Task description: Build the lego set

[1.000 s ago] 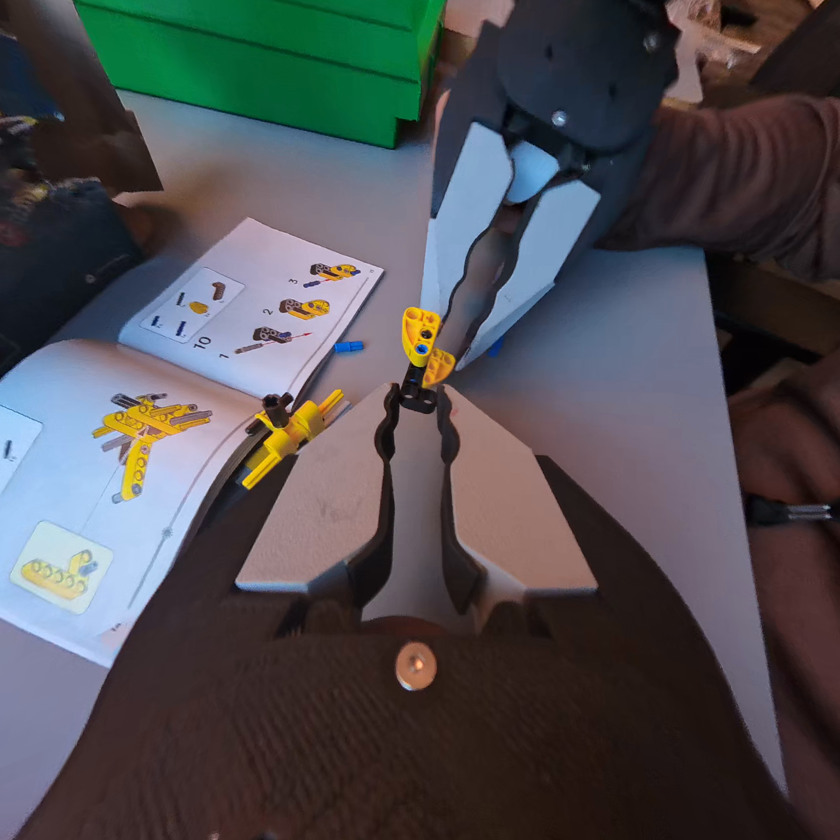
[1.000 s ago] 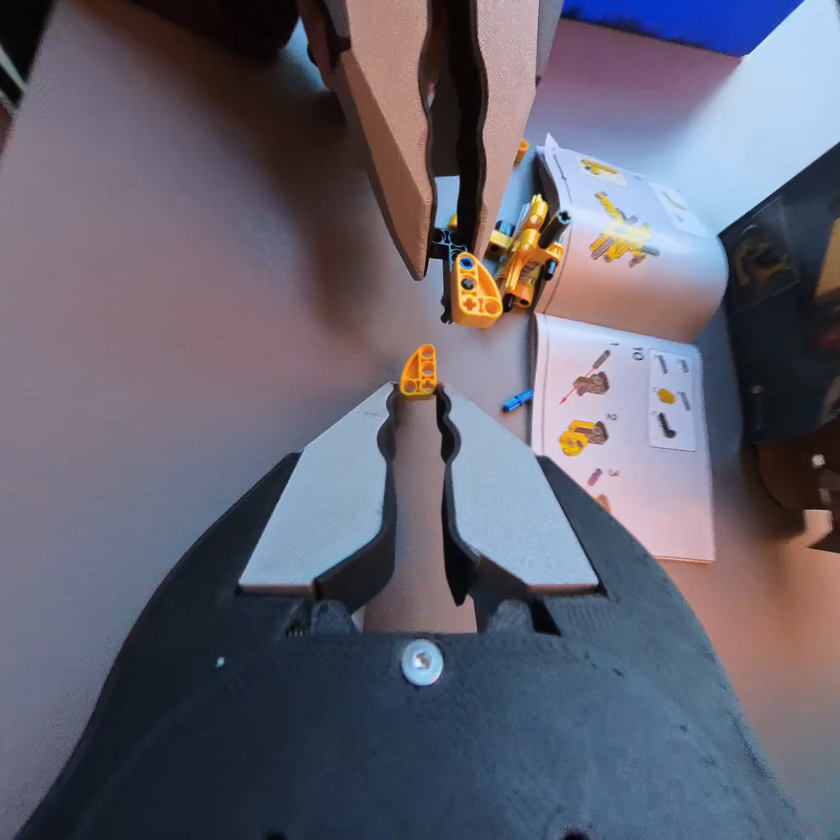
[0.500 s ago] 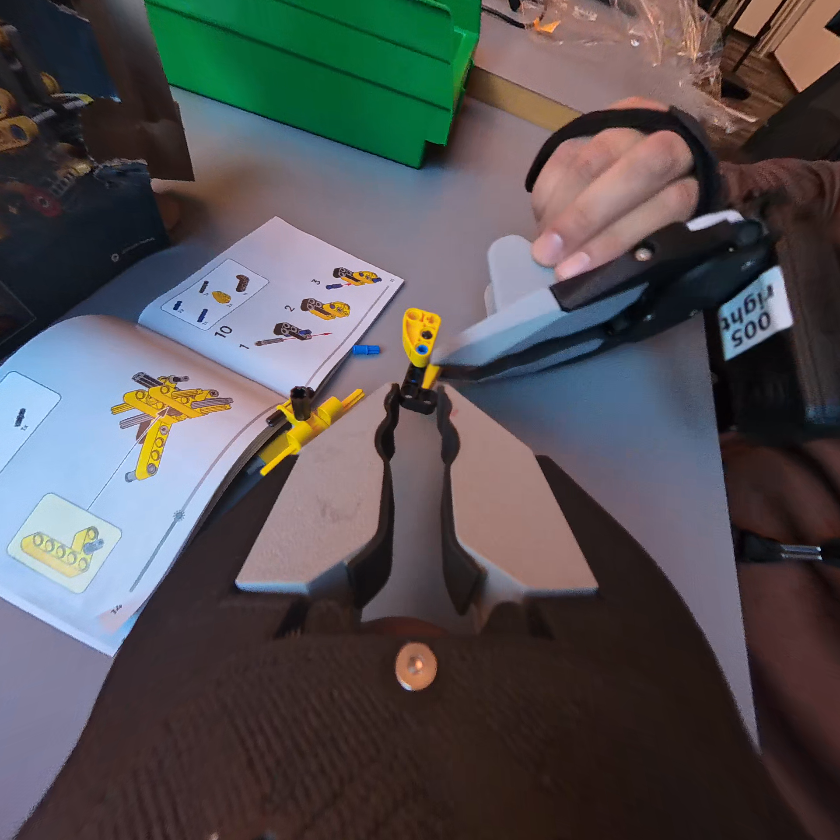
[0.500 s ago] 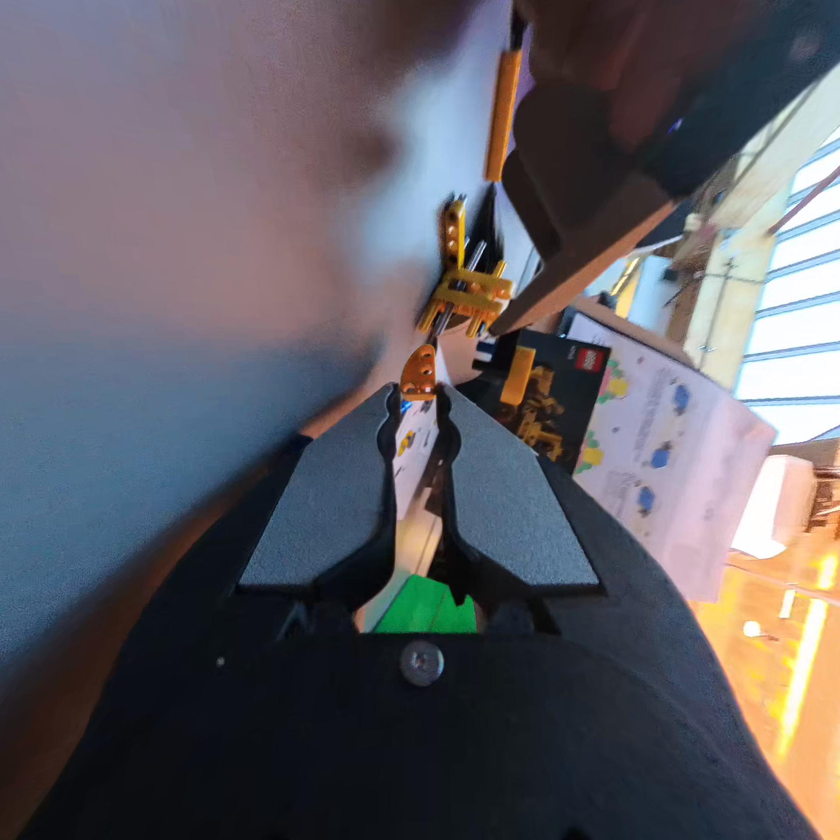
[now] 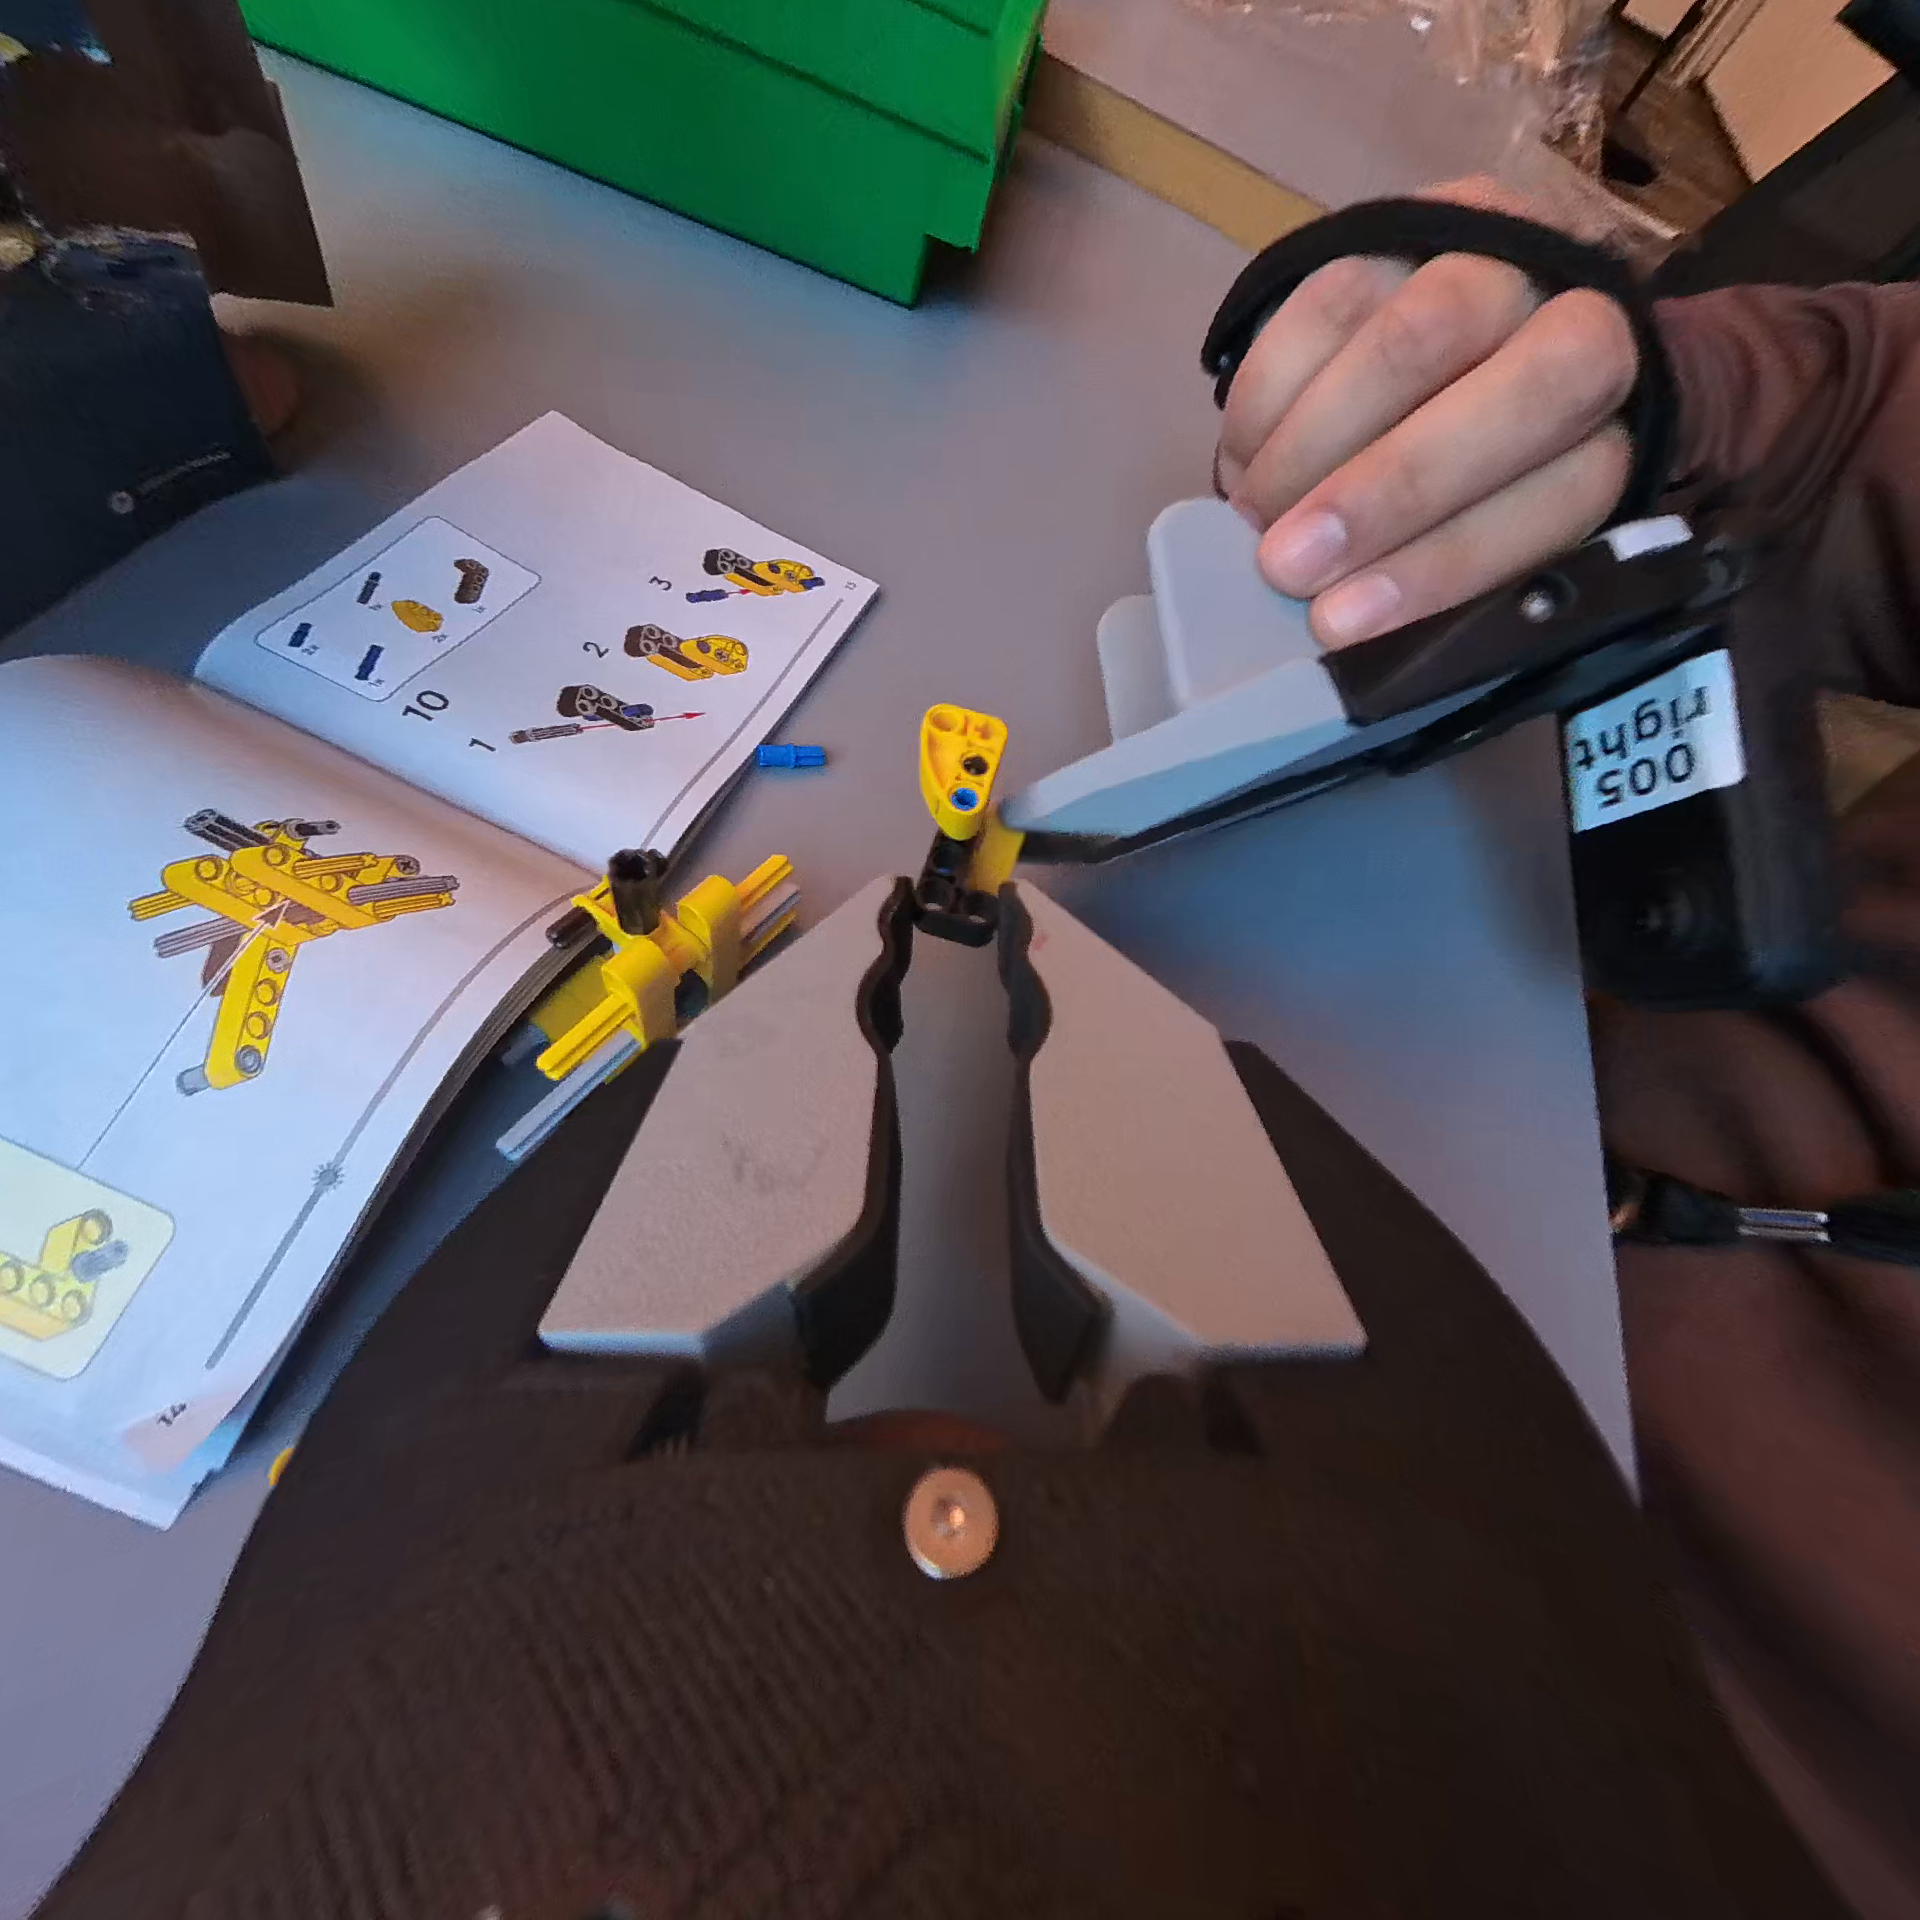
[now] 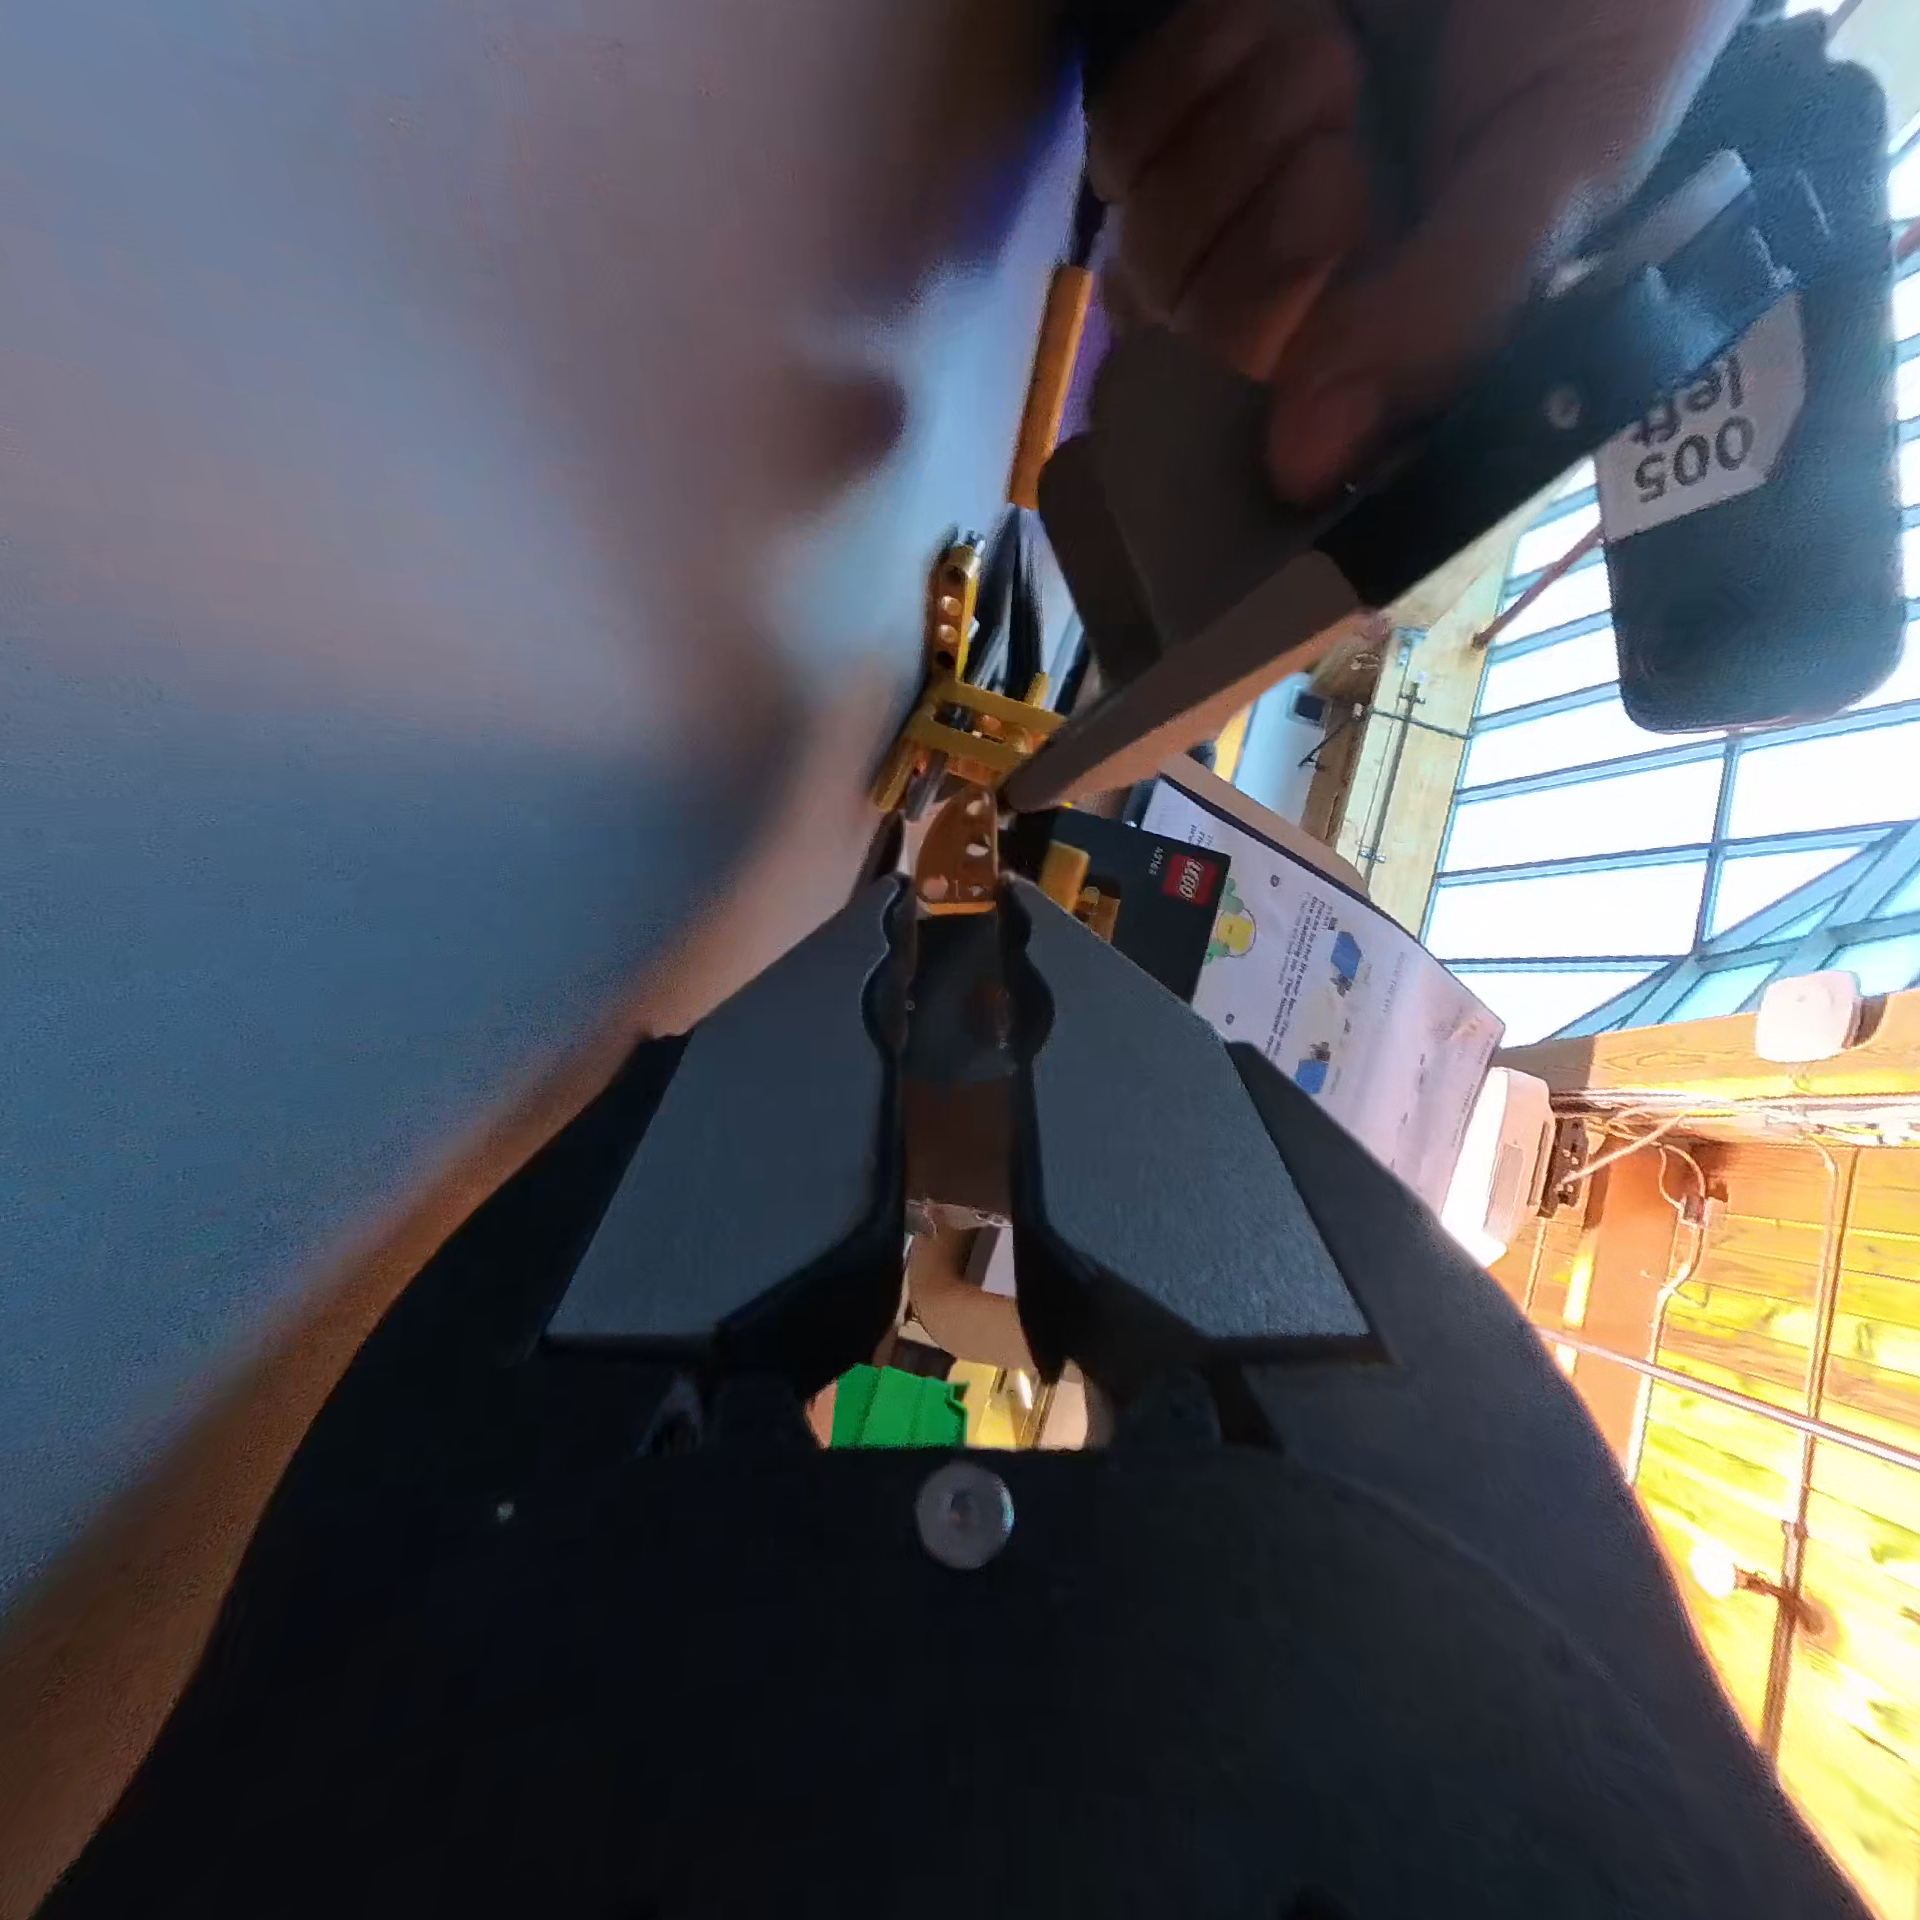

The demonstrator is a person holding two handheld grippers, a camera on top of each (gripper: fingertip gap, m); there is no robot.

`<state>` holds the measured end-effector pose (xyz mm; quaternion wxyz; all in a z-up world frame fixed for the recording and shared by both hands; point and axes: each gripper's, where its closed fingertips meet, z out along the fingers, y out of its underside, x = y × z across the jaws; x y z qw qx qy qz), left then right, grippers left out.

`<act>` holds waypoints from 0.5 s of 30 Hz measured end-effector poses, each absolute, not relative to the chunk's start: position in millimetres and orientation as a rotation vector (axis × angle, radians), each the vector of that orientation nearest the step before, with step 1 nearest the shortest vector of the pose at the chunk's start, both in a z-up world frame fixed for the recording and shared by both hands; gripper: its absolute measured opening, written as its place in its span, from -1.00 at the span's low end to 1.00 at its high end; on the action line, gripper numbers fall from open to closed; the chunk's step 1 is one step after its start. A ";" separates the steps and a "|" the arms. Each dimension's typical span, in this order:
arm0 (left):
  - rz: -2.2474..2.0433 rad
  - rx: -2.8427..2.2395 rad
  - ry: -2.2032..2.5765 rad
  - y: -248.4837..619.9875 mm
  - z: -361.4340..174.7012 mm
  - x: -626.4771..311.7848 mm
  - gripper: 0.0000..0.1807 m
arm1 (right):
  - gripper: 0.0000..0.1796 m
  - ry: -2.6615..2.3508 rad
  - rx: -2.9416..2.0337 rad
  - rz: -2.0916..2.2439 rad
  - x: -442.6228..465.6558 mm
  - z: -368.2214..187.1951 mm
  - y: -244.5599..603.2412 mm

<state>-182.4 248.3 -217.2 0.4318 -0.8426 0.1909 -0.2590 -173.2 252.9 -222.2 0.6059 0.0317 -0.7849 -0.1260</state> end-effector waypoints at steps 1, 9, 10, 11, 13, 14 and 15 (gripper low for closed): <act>-0.657 -2.096 0.467 248.5 -216.2 -182.9 -0.86 | -0.87 -1.826 0.081 -0.300 -173.5 -225.5 253.0; -0.662 -2.095 0.462 248.9 -215.9 -183.4 -0.85 | -0.77 -1.847 0.166 -0.356 -169.3 -225.4 256.6; -0.660 -2.094 0.460 249.0 -215.8 -183.7 -0.86 | -0.76 -1.856 0.177 -0.355 -167.4 -225.1 255.6; -0.657 -2.092 0.459 249.0 -215.4 -184.1 -0.85 | -0.75 -1.882 0.174 -0.345 -164.9 -226.5 255.8; -0.627 -2.088 0.455 250.3 -214.7 -187.4 -0.86 | -0.85 -1.974 0.043 -0.239 -159.6 -230.0 262.2; -0.611 -2.088 0.454 250.5 -214.5 -189.4 -0.86 | -0.93 -2.046 -0.098 -0.140 -156.4 -232.9 267.0; -0.607 -2.086 0.452 250.6 -213.6 -190.4 -0.85 | -0.92 -2.091 -0.270 -0.032 -155.0 -232.7 272.7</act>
